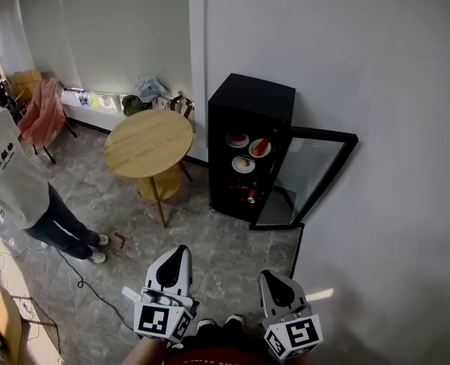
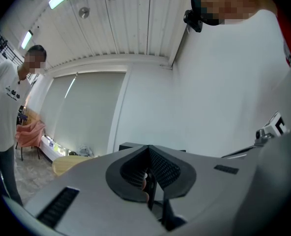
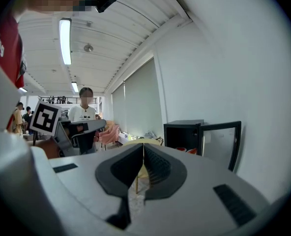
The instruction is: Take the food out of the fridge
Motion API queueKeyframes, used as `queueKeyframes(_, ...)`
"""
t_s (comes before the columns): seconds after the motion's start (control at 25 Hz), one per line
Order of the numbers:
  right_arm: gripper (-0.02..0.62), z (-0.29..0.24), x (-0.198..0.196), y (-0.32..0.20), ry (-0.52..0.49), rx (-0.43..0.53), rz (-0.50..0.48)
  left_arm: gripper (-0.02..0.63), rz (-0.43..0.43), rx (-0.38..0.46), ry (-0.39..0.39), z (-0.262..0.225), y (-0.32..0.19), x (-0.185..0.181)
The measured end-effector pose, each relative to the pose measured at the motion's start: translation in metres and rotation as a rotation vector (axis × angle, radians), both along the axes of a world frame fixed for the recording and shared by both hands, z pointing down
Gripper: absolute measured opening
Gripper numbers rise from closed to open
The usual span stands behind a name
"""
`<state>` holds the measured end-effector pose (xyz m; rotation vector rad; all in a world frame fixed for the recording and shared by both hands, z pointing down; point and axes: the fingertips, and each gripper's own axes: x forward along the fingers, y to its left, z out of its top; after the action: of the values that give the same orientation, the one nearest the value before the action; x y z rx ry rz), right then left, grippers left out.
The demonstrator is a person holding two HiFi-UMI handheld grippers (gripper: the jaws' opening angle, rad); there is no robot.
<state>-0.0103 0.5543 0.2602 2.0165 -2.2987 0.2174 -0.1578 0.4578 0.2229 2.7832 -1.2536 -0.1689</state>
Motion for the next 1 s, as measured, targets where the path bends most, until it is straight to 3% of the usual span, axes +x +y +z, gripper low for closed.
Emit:
queueKeyframes(0.4,0.012,-0.004,-0.023,-0.033,0.064,0.042,0.015,0.009,0.042,-0.006,-0.002,0.016,-0.019,-0.02)
queueKeyframes(0.64,0.02,0.004,-0.007,-0.072,0.084,0.035,0.019,0.009,0.137,0.007,-0.018,0.024,-0.048,0.03)
queueKeyframes(1.0,0.031,0.02,0.071,-0.184,0.077,0.059,0.019,0.009,0.177,-0.023,-0.03,0.042,-0.156,0.139)
